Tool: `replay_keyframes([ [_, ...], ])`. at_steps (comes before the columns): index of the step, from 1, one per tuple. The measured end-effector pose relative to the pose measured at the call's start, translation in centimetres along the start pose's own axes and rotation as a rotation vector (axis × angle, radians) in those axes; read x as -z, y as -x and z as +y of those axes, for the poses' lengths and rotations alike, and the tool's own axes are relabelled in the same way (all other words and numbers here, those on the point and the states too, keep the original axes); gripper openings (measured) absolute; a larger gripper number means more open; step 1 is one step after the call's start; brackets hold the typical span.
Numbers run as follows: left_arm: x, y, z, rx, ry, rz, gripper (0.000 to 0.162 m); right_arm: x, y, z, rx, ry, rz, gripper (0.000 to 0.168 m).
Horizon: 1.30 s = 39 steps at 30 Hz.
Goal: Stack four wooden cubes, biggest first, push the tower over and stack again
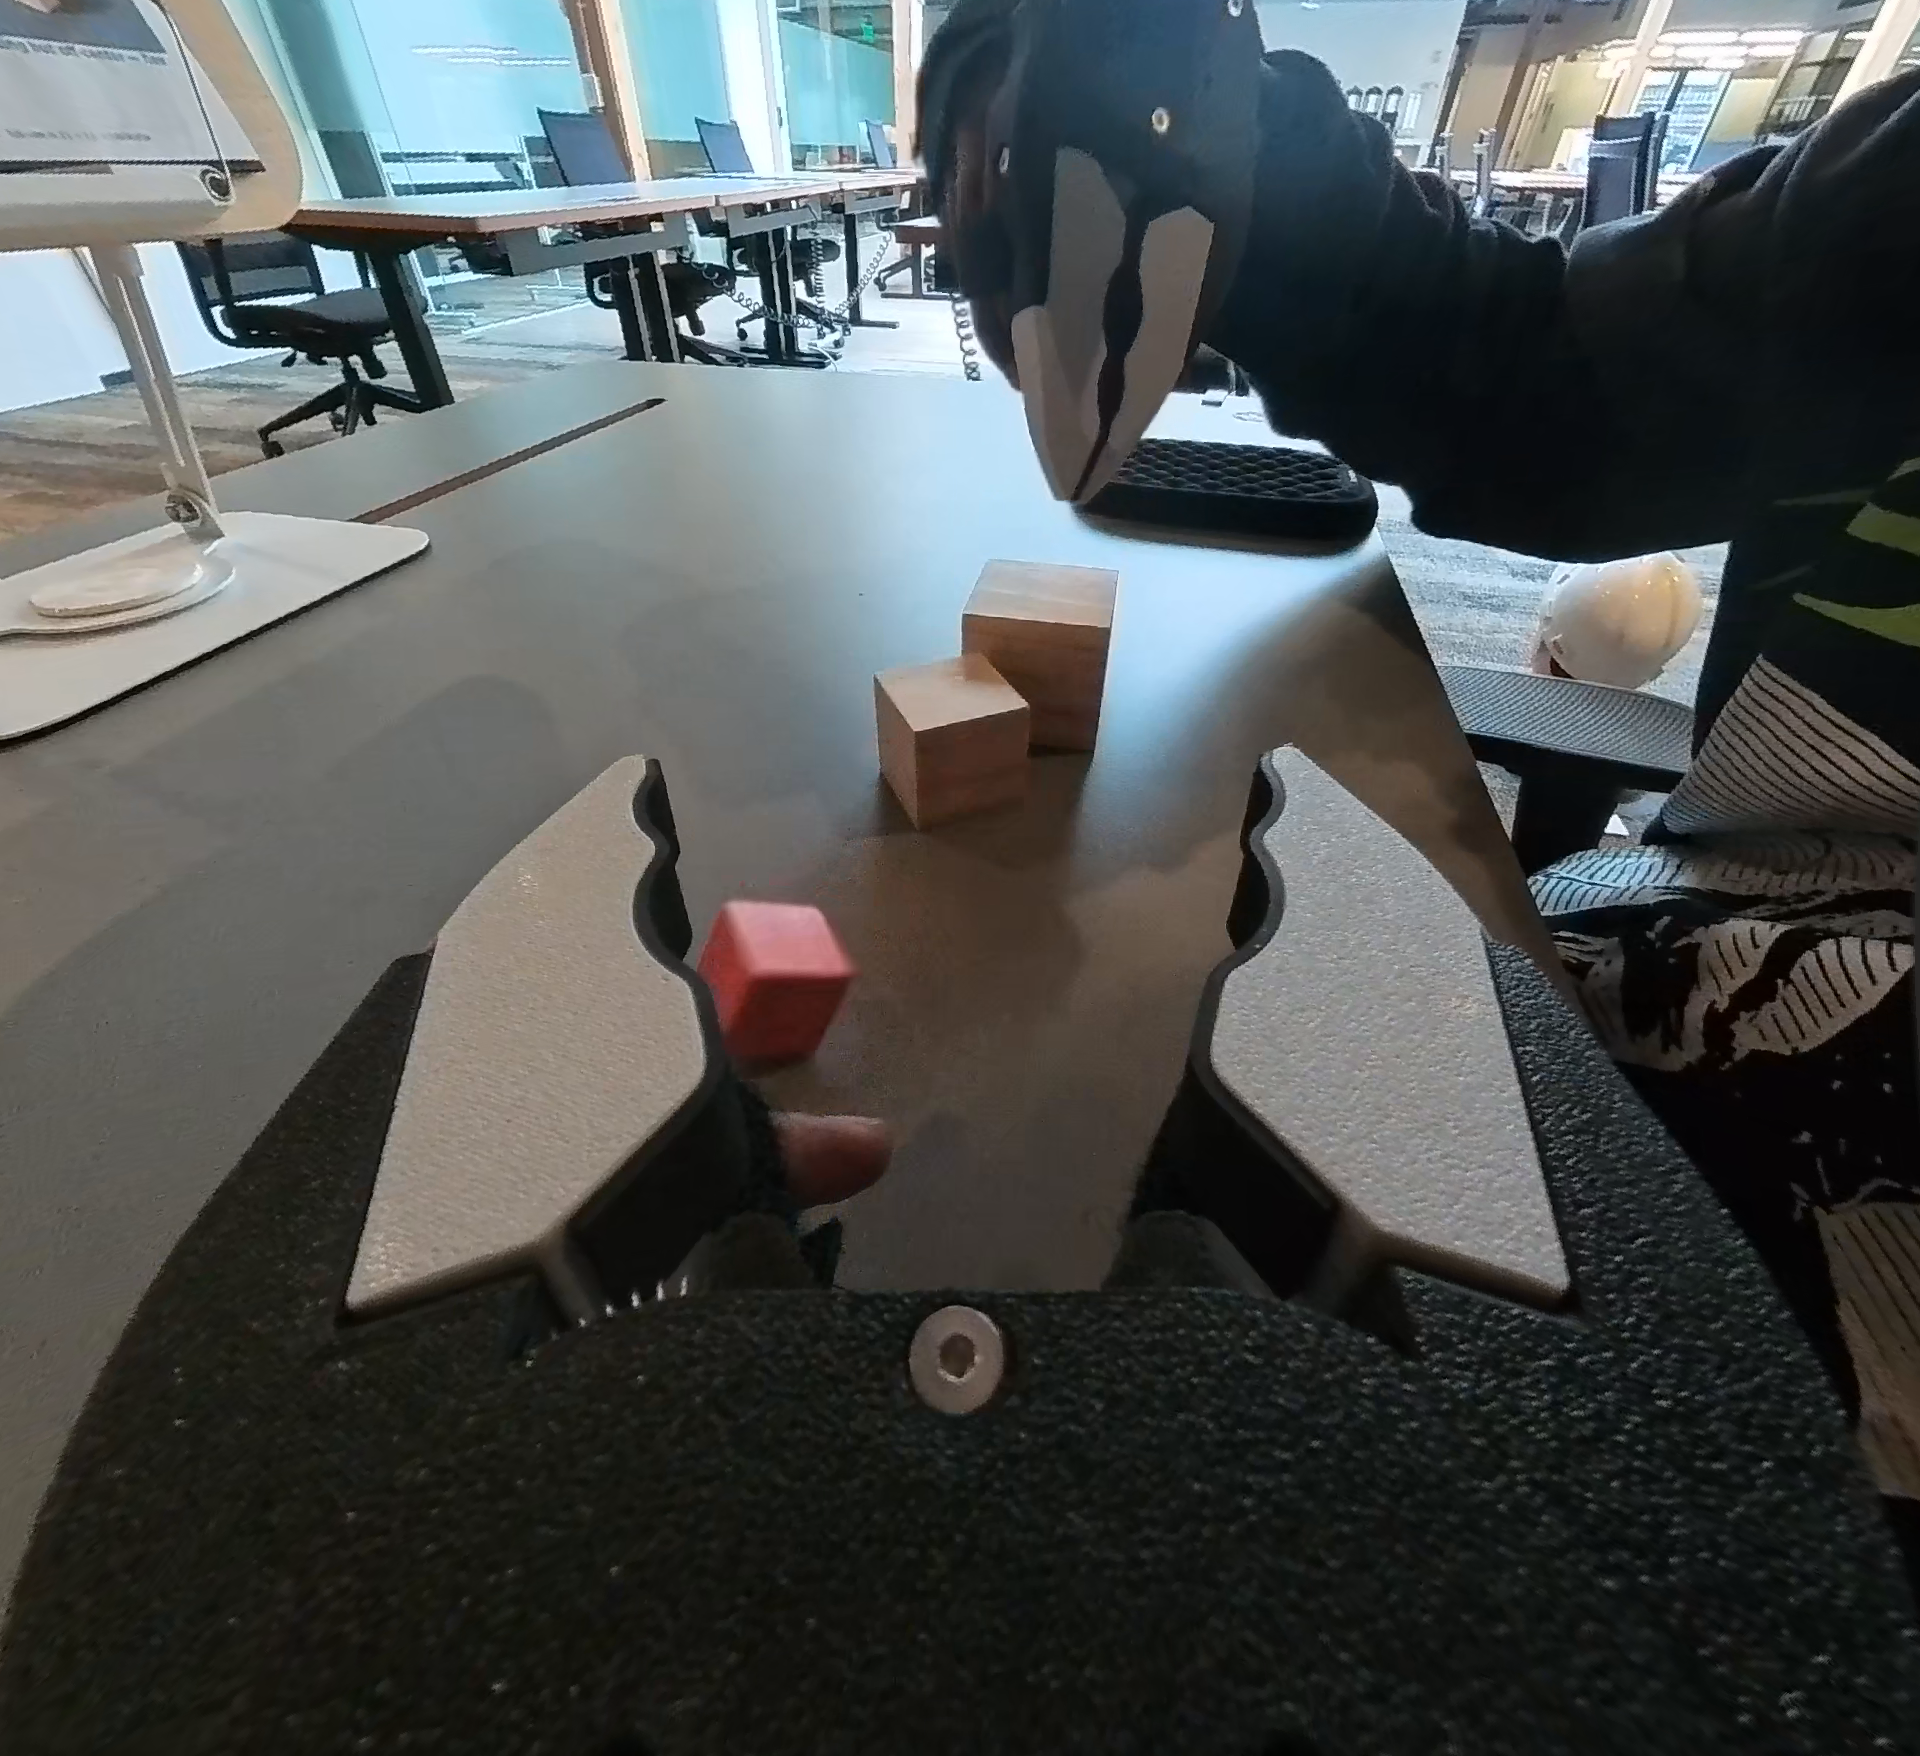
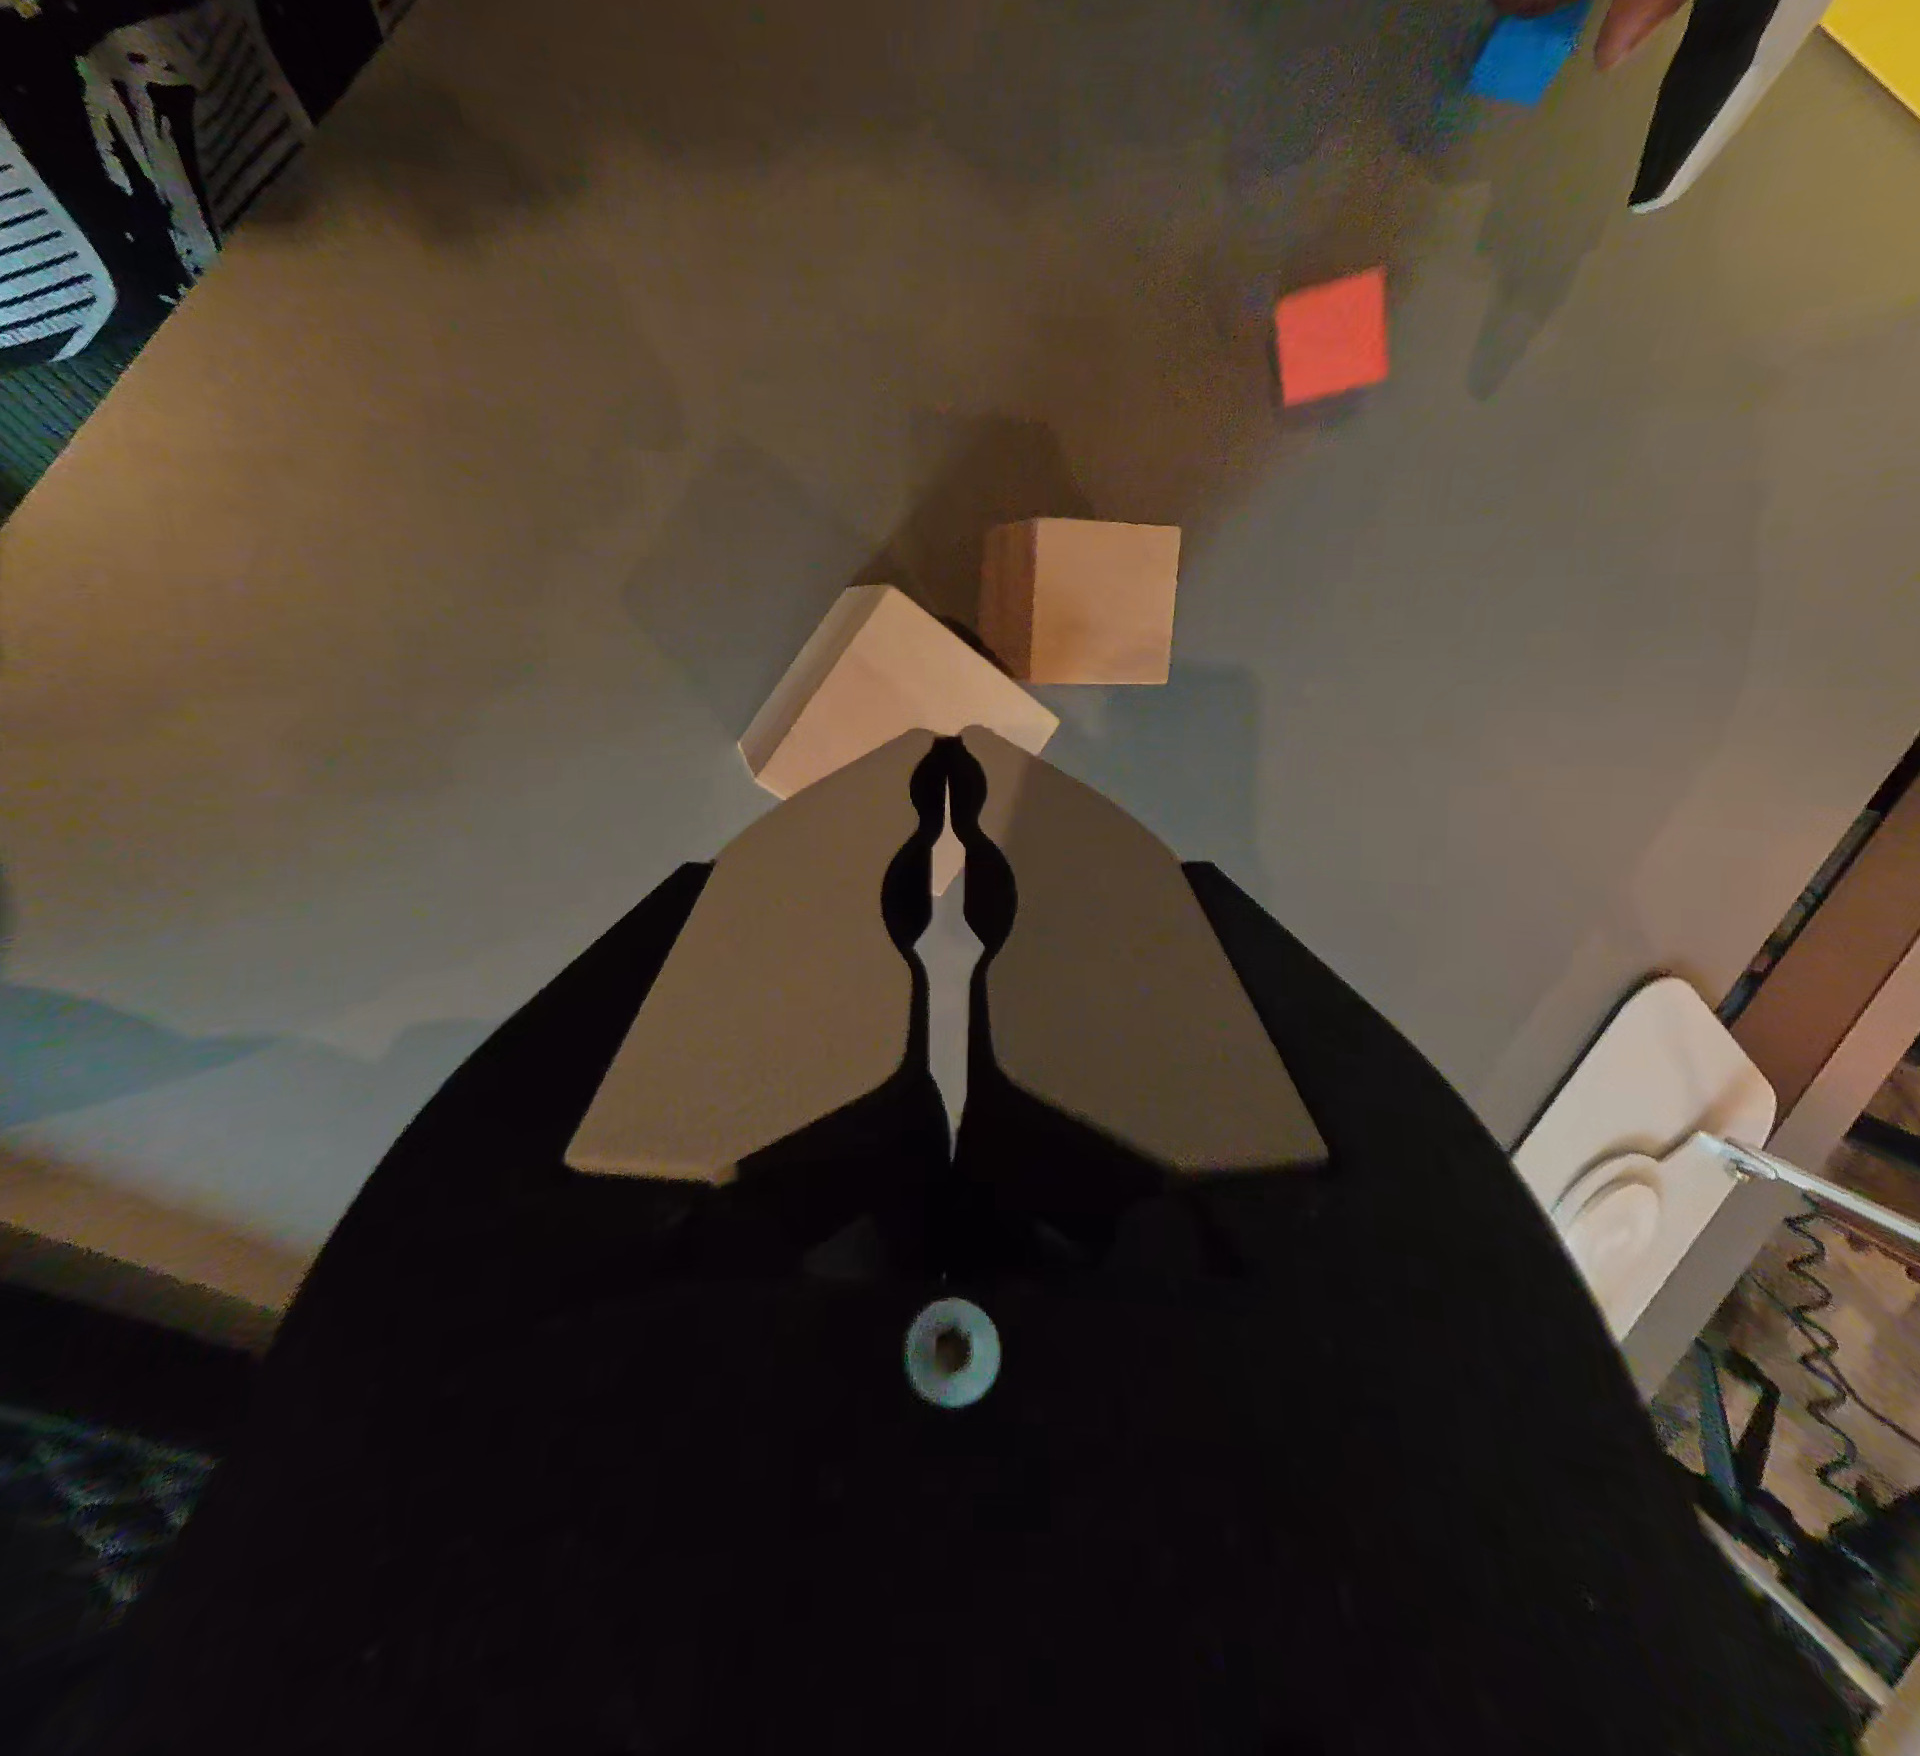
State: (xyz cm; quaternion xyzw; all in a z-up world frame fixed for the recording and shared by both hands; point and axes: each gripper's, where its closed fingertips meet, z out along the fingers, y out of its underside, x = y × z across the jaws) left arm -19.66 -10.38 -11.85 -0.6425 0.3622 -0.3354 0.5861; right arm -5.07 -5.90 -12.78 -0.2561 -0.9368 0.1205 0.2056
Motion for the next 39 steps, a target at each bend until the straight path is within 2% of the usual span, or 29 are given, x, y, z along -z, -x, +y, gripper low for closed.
replay_keyframes([
  [11, 0.0, 0.0, 0.0, 0.002, -0.001, 0.0, 0.103, 2.0, 0.5, 0.7, -0.107, -0.021, 0.056, 0.0],
  [17, 0.0, 0.0, 0.0, 0.001, 0.001, 0.002, 0.103, 3.2, 0.6, 0.3, -0.243, -0.135, 0.135, 0.018],
  [23, 0.0, 0.0, 0.0, 0.001, 0.001, 0.001, 0.103, 5.2, 0.9, 0.7, -0.426, -0.316, 0.24, 0.044],
  [32, 0.0, 0.1, 0.0, 0.007, -0.002, -0.004, 0.103, 9.9, 1.8, 3.6, -0.645, -0.645, 0.498, 0.069],
  [37, 0.0, 0.1, 0.0, 0.007, -0.002, -0.005, 0.103, 11.5, 3.4, 6.2, -0.722, -0.755, 0.606, 0.082],
  [39, 0.0, 0.1, 0.0, 0.008, -0.003, -0.006, 0.103, 11.7, 4.1, 7.1, -0.76, -0.802, 0.624, 0.098],
])
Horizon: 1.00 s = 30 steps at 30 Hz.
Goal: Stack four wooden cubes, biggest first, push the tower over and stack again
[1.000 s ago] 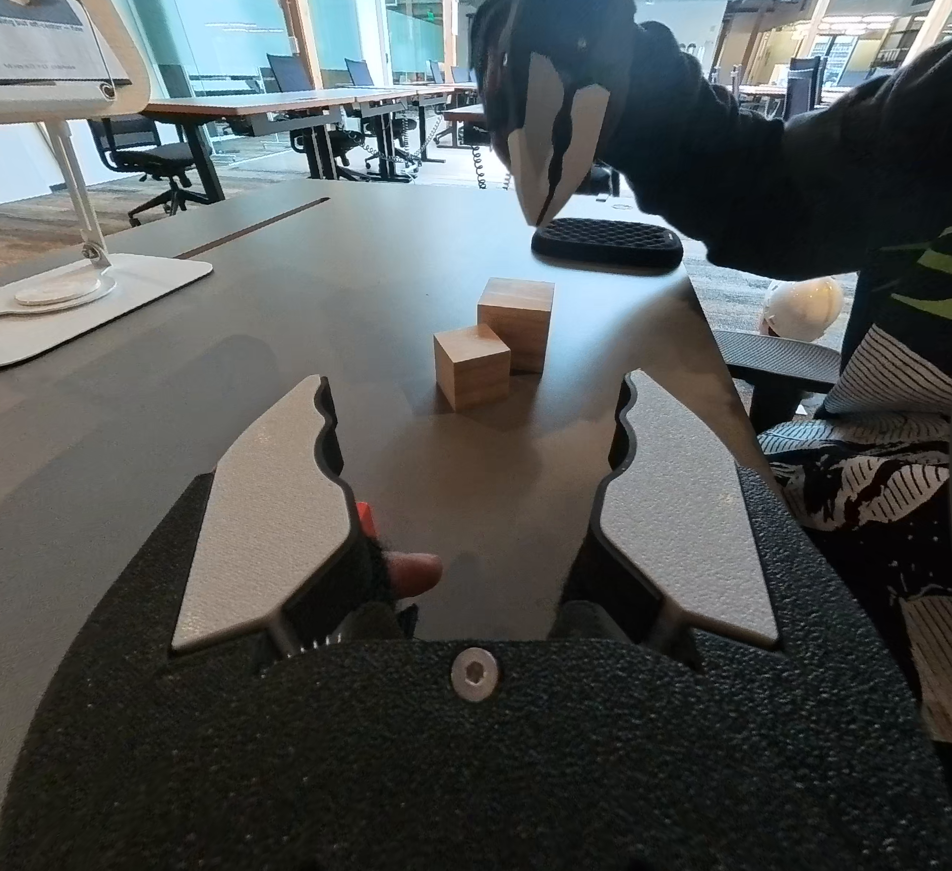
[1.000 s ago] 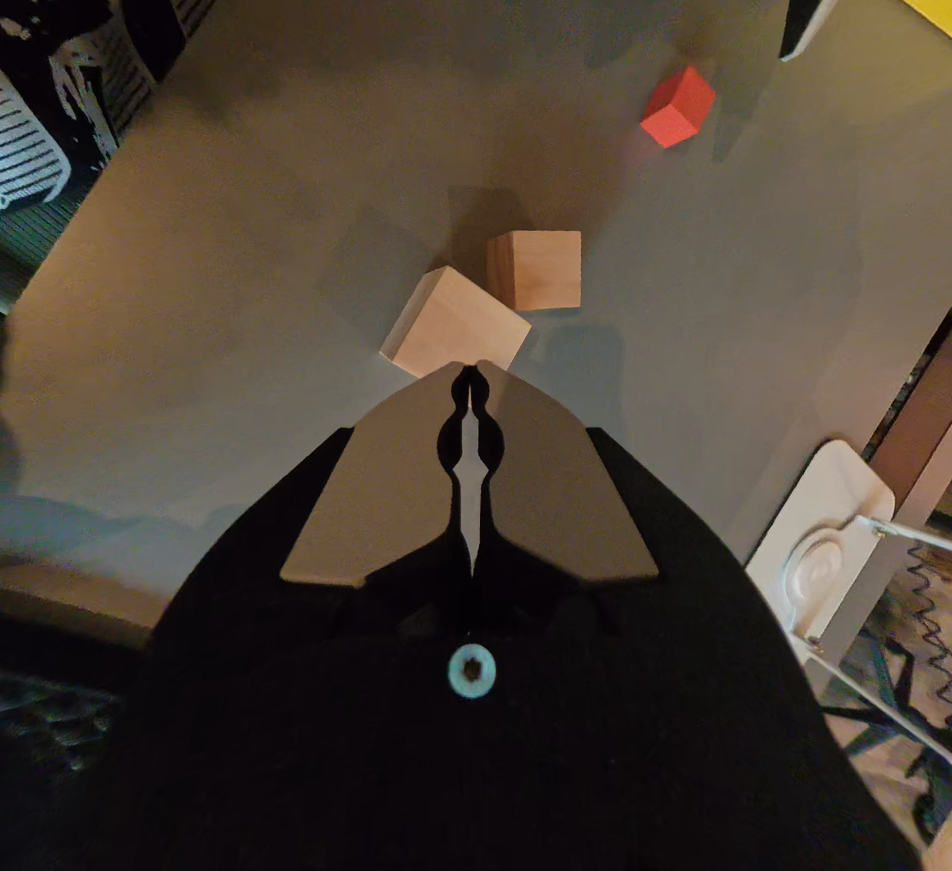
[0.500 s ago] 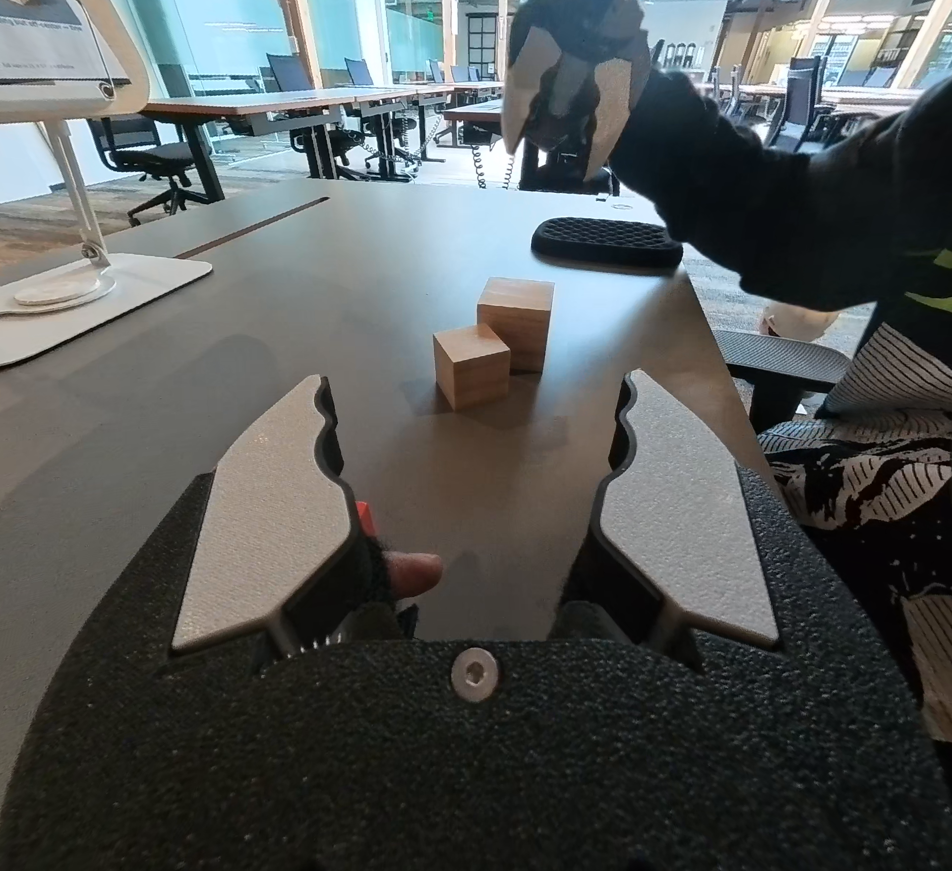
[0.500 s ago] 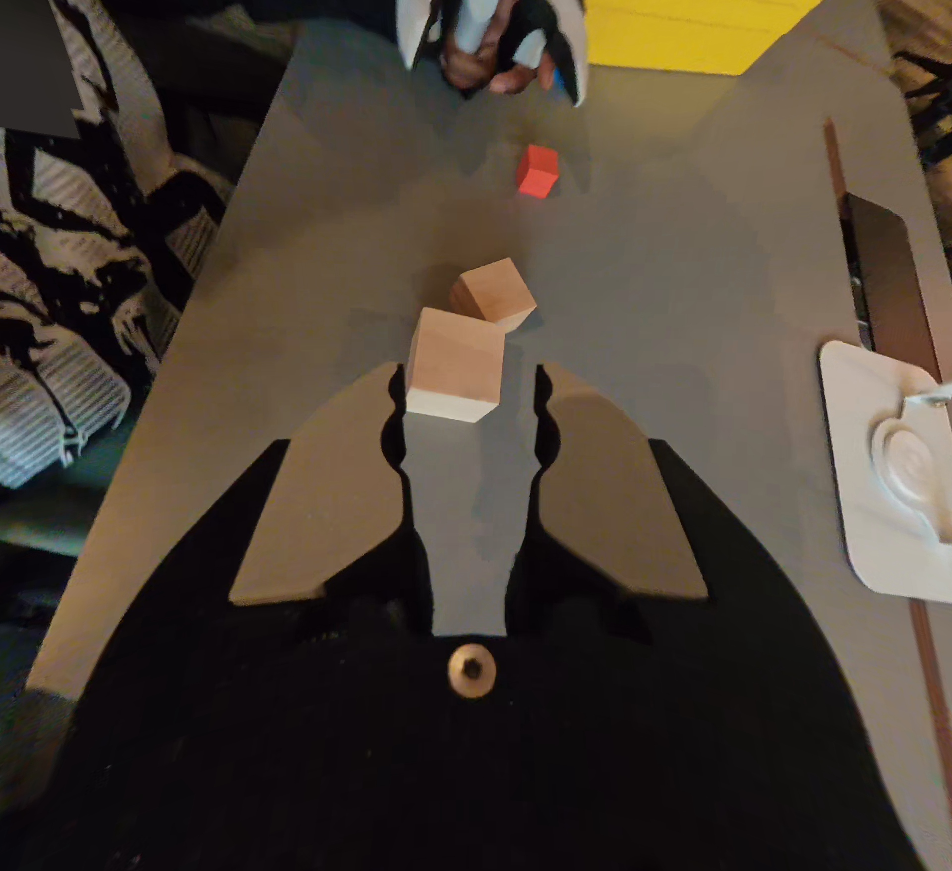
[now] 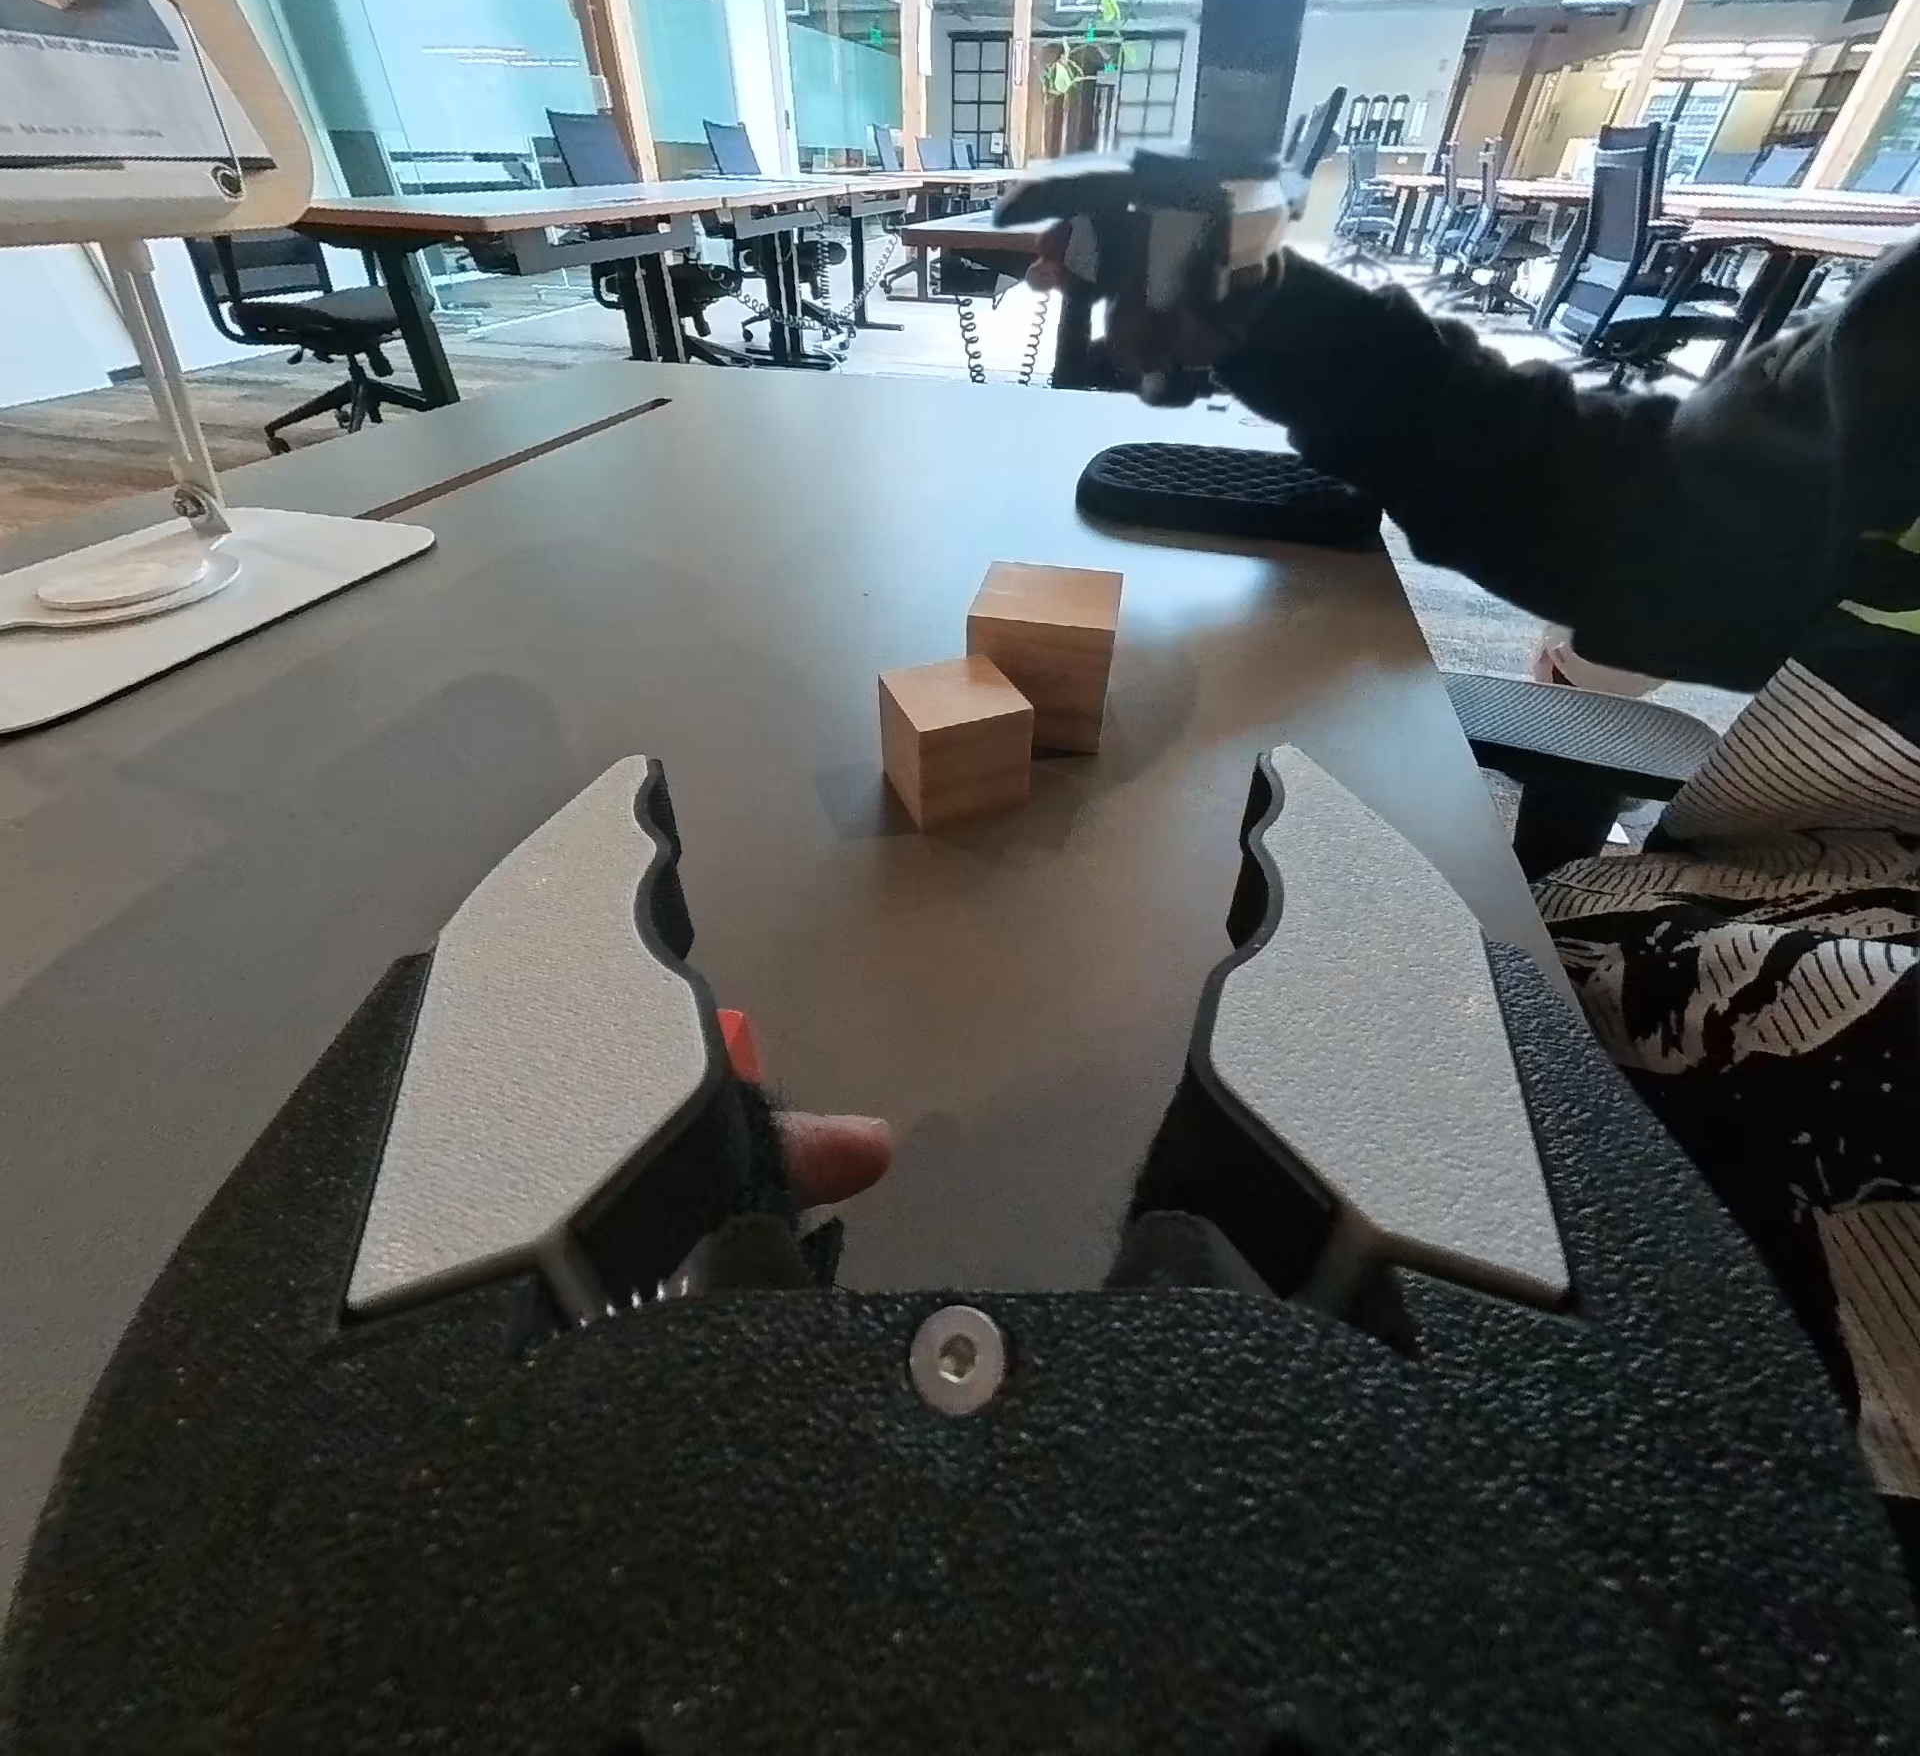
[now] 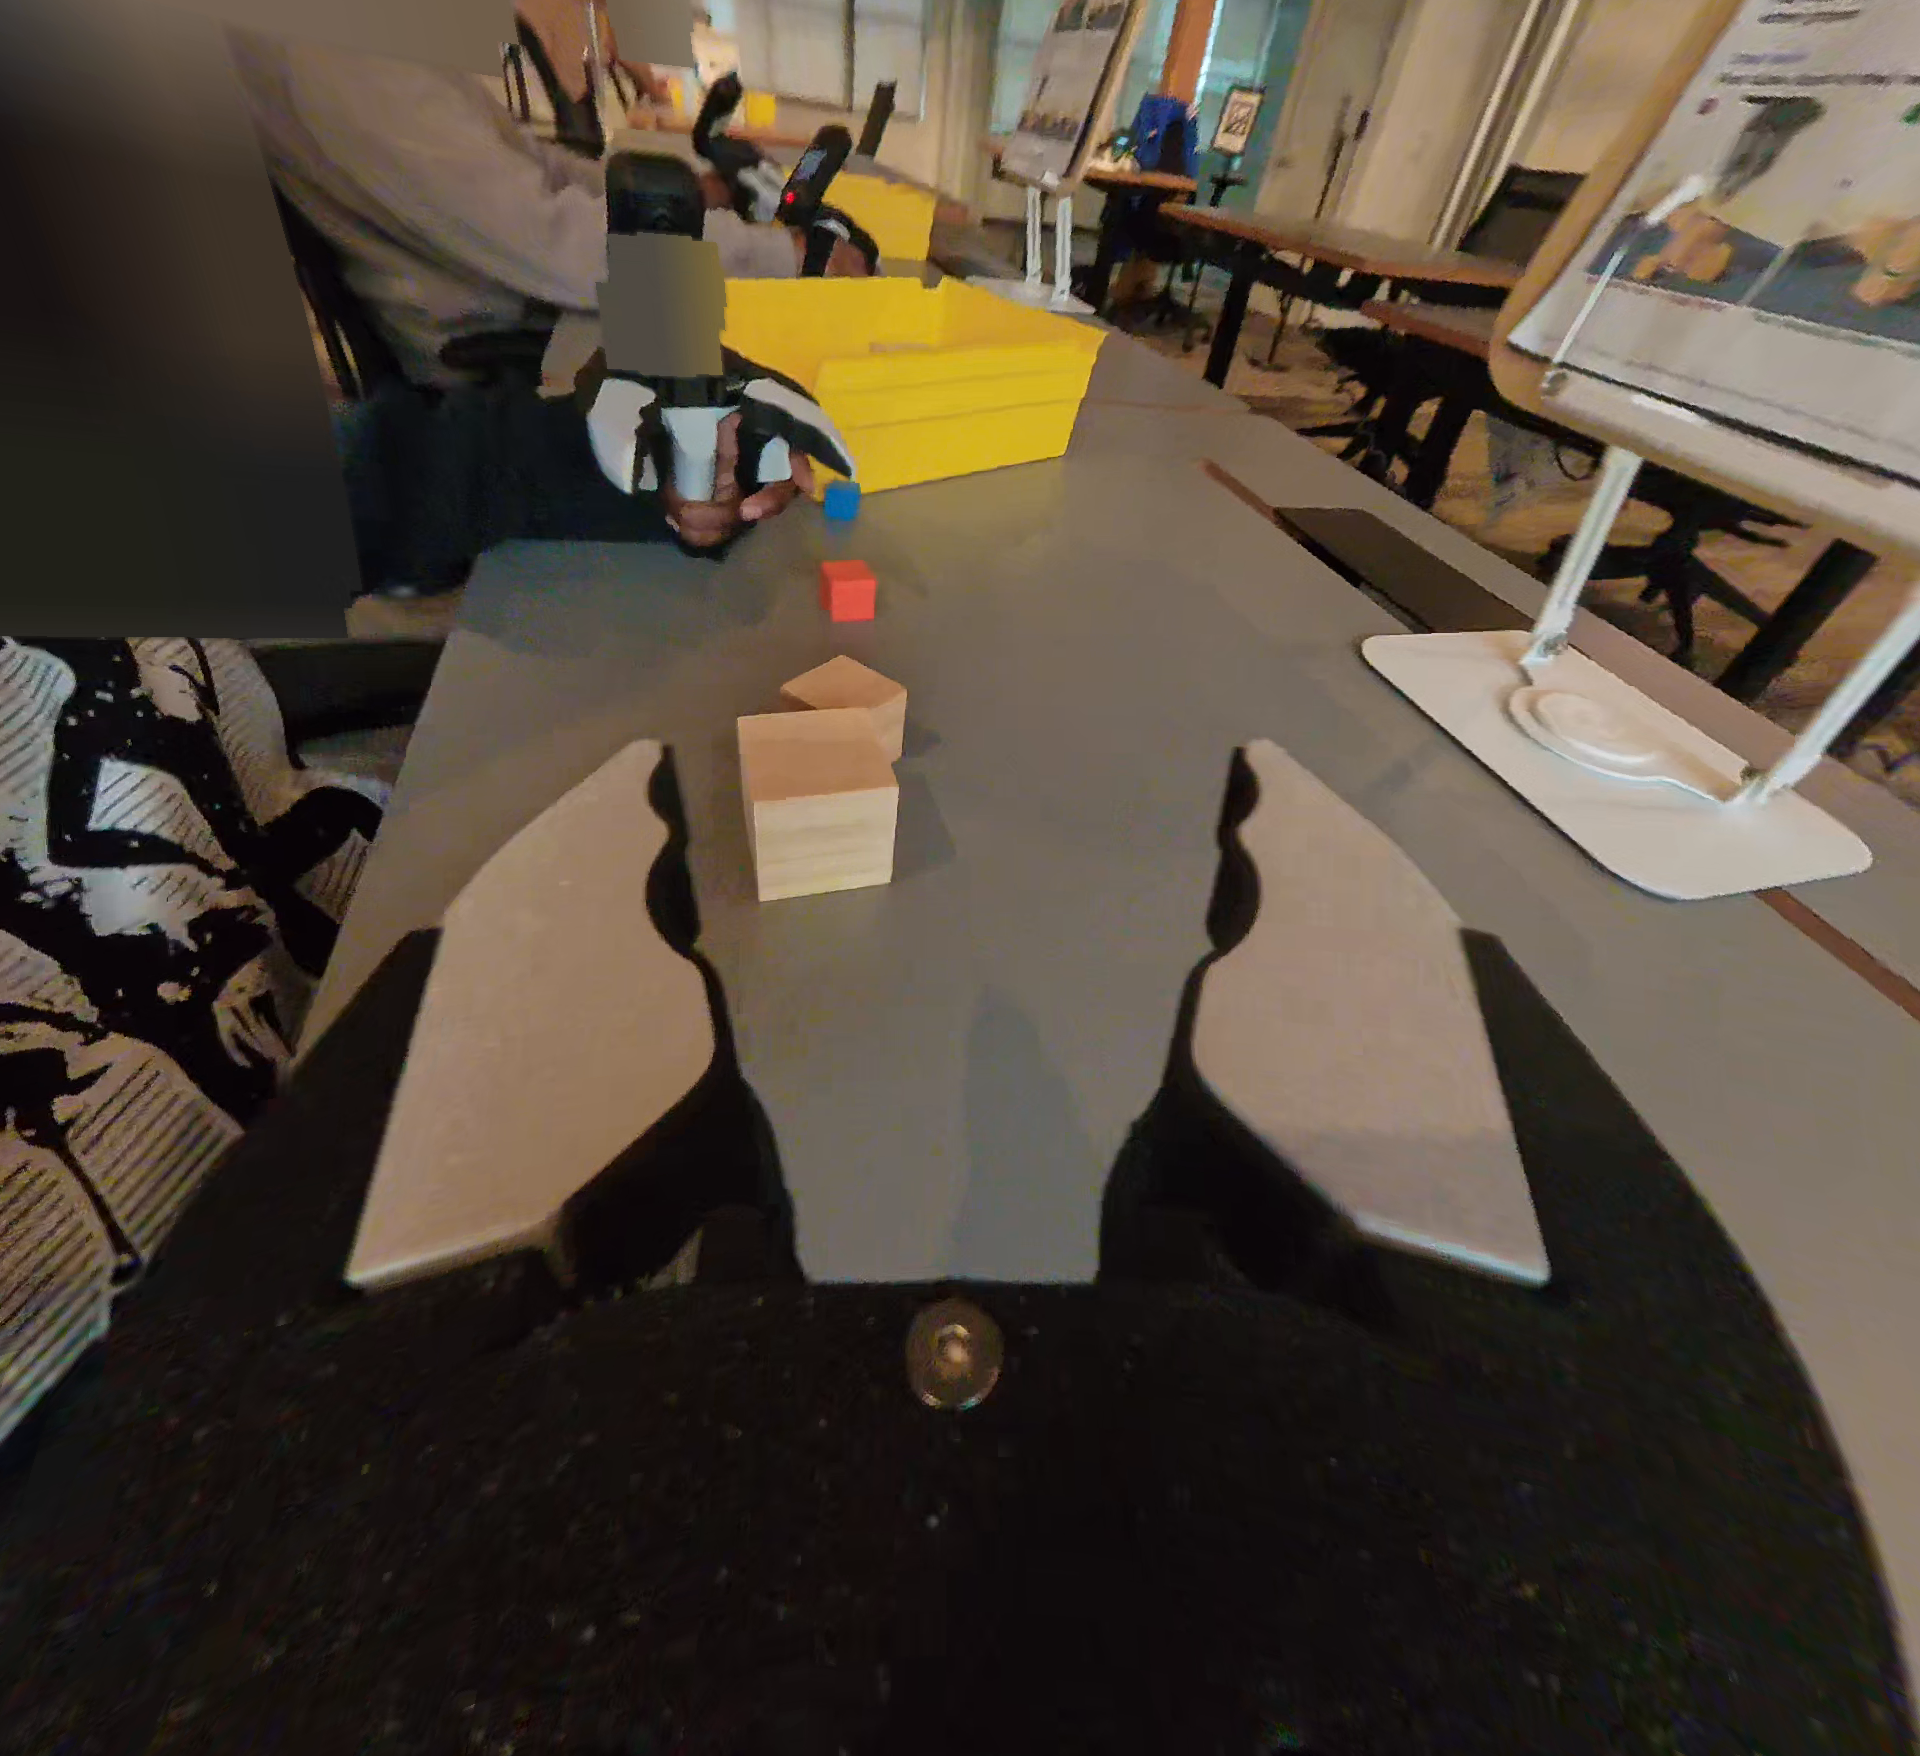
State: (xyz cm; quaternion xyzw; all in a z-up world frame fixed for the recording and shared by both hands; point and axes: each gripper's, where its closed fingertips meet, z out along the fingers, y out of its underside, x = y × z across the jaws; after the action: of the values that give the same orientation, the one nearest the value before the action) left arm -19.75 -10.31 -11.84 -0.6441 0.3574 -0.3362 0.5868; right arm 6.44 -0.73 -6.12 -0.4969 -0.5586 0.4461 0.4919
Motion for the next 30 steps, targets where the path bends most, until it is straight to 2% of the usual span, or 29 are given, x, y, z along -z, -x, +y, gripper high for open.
replay_keyframes([
  [3, 0.0, 0.0, 0.0, 0.0, 0.001, -0.001, 0.103, 1.4, -0.2, 1.0, -0.046, -0.042, 0.027, 0.109],
  [10, -0.1, 0.0, 0.0, -0.001, 0.004, 0.0, 0.104, 3.6, -0.7, 2.2, -0.048, -0.14, 0.098, 0.117],
  [16, -0.1, 0.0, 0.0, -0.002, 0.002, 0.0, 0.105, 3.8, -0.1, 3.1, -0.033, -0.163, 0.045, 0.12],
  [22, -0.1, 0.1, -0.1, 0.002, -0.003, -0.008, 0.105, 3.9, 0.9, 3.3, -0.01, -0.168, -0.023, 0.103],
  [25, 0.0, 0.3, -0.2, 0.007, -0.012, -0.018, 0.106, 3.2, 1.1, 4.2, -0.017, -0.105, -0.037, 0.11],
  [30, 0.8, 0.8, -1.8, 0.02, -0.086, -0.06, 0.108, 2.7, 1.2, 4.8, -0.039, -0.063, -0.052, 0.107],
])
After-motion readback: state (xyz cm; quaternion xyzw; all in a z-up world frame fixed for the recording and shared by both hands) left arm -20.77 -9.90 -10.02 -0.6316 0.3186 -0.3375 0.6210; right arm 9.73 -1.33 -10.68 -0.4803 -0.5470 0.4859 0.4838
